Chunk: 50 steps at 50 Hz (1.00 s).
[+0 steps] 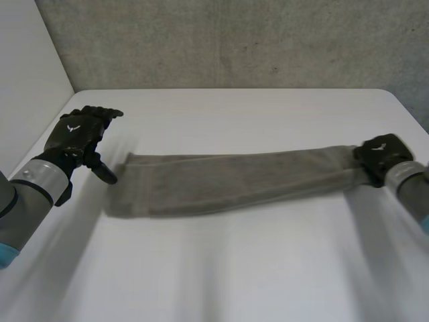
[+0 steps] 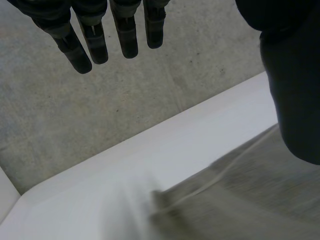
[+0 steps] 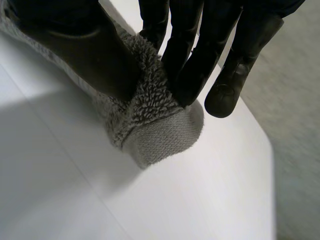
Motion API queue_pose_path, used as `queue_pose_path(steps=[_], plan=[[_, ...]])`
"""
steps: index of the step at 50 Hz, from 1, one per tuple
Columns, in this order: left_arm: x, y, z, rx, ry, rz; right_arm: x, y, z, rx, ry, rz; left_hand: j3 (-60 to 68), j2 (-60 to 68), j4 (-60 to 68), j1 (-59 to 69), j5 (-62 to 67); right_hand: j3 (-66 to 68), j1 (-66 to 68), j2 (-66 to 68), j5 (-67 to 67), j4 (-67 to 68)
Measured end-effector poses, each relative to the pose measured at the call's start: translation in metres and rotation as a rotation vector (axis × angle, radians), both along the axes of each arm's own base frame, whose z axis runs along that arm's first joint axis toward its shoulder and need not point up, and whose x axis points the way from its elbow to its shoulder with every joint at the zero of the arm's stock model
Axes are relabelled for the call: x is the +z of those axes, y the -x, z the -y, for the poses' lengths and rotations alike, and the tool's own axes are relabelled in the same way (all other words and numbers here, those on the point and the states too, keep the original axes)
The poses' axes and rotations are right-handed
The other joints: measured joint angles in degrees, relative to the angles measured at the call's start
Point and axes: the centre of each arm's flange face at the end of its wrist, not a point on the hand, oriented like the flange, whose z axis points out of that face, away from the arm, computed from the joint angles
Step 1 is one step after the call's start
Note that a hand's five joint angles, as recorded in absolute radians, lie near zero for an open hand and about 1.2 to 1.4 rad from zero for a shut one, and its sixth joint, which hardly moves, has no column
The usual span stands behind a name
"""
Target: Fold the towel.
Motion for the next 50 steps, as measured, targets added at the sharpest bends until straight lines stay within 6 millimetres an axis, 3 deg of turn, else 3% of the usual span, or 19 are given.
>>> queue_pose_path(steps=[7,9,12,15,18,19,21,23,24,27,29,34,37,42,45,50], plan=[[0.003,-0.004,0.002,0.013,0.009,-0.002,0.011,0.057,0.024,-0.103,0.042,-0.228,0.0,0.0,0.0,0.0,0.0,1.09,0.01,0.0,0.0,0.0],[0.005,-0.005,0.002,0.016,0.013,-0.003,0.023,0.076,0.034,-0.159,0.079,-0.327,0.0,0.0,0.0,0.0,0.0,1.15,0.22,0.0,0.01,0.0],[0.006,-0.005,0.002,0.016,0.018,-0.004,0.037,0.077,0.039,-0.18,0.127,-0.372,0.0,0.0,0.0,0.0,0.0,1.15,0.25,0.0,0.01,0.0],[0.008,-0.004,0.002,0.014,0.024,-0.005,0.061,0.051,0.037,-0.144,0.21,-0.358,0.0,0.0,0.0,0.0,0.0,1.15,0.27,0.0,0.01,0.0],[0.012,-0.002,0.002,0.009,0.035,-0.007,0.086,0.001,0.022,-0.043,0.306,-0.285,0.0,0.0,0.0,0.0,0.0,1.21,0.28,0.0,0.01,0.0],[0.012,-0.002,0.002,0.008,0.037,-0.007,0.089,-0.007,0.019,-0.026,0.318,-0.272,0.0,0.0,0.0,0.0,0.0,1.28,0.28,0.0,0.01,0.0],[0.014,-0.001,0.002,0.004,0.043,-0.008,0.101,-0.043,0.002,0.062,0.368,-0.209,0.0,0.0,0.0,0.0,0.0,1.63,0.28,0.0,0.01,0.0],[0.015,0.0,0.002,0.003,0.047,-0.009,0.105,-0.06,-0.008,0.108,0.387,-0.179,0.0,0.0,0.0,0.0,0.0,1.64,0.28,0.0,0.01,0.0],[0.016,0.001,0.002,0.001,0.051,-0.009,0.107,-0.083,-0.022,0.175,0.406,-0.146,0.0,0.0,0.0,0.0,0.0,1.64,0.34,0.0,0.01,0.0],[0.018,0.003,0.001,-0.004,0.056,-0.01,0.103,-0.13,-0.057,0.326,0.421,-0.09,0.0,0.0,0.0,0.0,0.0,1.64,0.41,0.0,0.01,0.0],[0.018,0.005,0.001,-0.01,0.058,-0.01,0.089,-0.168,-0.092,0.461,0.407,-0.059,0.0,0.0,0.0,0.0,0.0,1.64,0.43,0.0,0.01,0.0],[0.017,0.008,-0.002,-0.02,0.054,-0.009,0.041,-0.214,-0.147,0.65,0.311,-0.067,0.0,0.0,0.0,0.0,0.0,1.63,0.43,0.0,0.01,0.0],[0.015,0.008,-0.003,-0.024,0.049,-0.008,0.017,-0.223,-0.163,0.699,0.258,-0.085,0.0,0.0,0.0,0.0,0.0,-1.7,-3.03,-3.36,-2.64,-2.64],[0.013,0.009,-0.003,-0.027,0.043,-0.007,-0.001,-0.225,-0.169,0.711,0.203,-0.089,0.0,0.0,0.0,0.0,0.0,-48.12,-51.45,-50.63,-52.65,-50.72],[0.012,0.01,-0.004,-0.029,0.041,-0.006,0.011,-0.221,-0.165,0.681,0.2,-0.034,0.0,0.0,0.0,0.0,0.0,-59.6,-60.83,-59.46,-62.94,-62.07],[0.012,0.011,-0.004,-0.031,0.041,-0.005,0.047,-0.204,-0.153,0.598,0.205,0.102,0.0,0.0,0.0,0.0,0.0,-60.87,-62.29,-60.07,-62.94,-62.33]])
